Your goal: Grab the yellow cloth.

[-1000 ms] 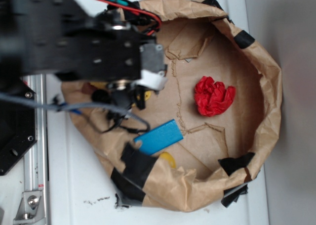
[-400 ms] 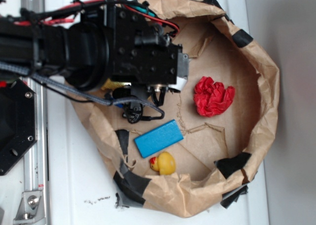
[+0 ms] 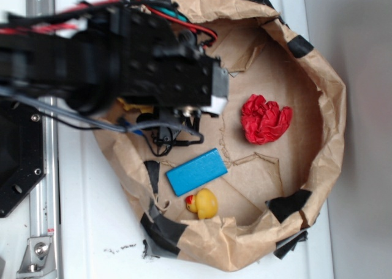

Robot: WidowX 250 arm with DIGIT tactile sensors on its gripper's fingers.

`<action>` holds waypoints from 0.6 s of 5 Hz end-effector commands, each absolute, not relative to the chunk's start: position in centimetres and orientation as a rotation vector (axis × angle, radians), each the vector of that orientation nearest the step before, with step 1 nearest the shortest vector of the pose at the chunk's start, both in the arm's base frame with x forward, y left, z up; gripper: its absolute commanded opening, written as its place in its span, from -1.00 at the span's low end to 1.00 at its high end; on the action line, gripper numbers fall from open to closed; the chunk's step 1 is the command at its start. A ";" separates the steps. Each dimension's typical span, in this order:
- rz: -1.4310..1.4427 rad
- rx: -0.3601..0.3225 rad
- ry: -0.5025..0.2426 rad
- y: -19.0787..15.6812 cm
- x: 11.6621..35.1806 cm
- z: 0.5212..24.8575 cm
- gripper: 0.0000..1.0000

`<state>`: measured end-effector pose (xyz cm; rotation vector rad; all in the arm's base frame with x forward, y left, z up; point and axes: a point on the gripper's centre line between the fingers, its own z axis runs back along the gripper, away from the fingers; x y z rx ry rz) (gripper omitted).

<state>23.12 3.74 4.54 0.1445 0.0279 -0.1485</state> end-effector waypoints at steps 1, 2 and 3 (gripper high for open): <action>0.134 0.075 -0.244 1.5 24.0 15.1 -1.00; 0.123 -0.002 -0.231 -1.1 25.3 18.8 -1.00; 0.135 0.010 -0.233 -1.6 26.0 18.2 -1.00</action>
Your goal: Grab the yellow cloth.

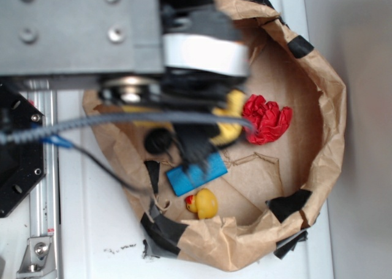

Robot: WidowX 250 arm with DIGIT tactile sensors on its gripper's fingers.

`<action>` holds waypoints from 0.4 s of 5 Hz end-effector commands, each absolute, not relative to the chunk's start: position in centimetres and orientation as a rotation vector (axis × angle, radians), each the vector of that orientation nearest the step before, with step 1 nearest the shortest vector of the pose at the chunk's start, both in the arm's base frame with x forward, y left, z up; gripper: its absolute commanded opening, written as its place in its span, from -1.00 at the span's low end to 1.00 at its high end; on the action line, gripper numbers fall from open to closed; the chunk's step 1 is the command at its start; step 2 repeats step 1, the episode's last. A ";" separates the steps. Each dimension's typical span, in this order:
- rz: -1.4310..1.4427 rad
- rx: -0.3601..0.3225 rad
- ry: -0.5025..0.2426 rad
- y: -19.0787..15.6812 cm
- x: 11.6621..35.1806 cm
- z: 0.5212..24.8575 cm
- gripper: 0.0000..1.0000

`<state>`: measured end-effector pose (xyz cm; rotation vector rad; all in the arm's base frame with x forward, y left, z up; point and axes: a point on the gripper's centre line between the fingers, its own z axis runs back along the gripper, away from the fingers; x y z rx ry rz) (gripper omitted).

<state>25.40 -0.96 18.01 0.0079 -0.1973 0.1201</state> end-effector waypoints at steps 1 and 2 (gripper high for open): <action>0.170 0.068 -0.198 -0.9 26.0 16.5 -1.00; 0.170 0.068 -0.198 -0.9 26.0 16.5 -1.00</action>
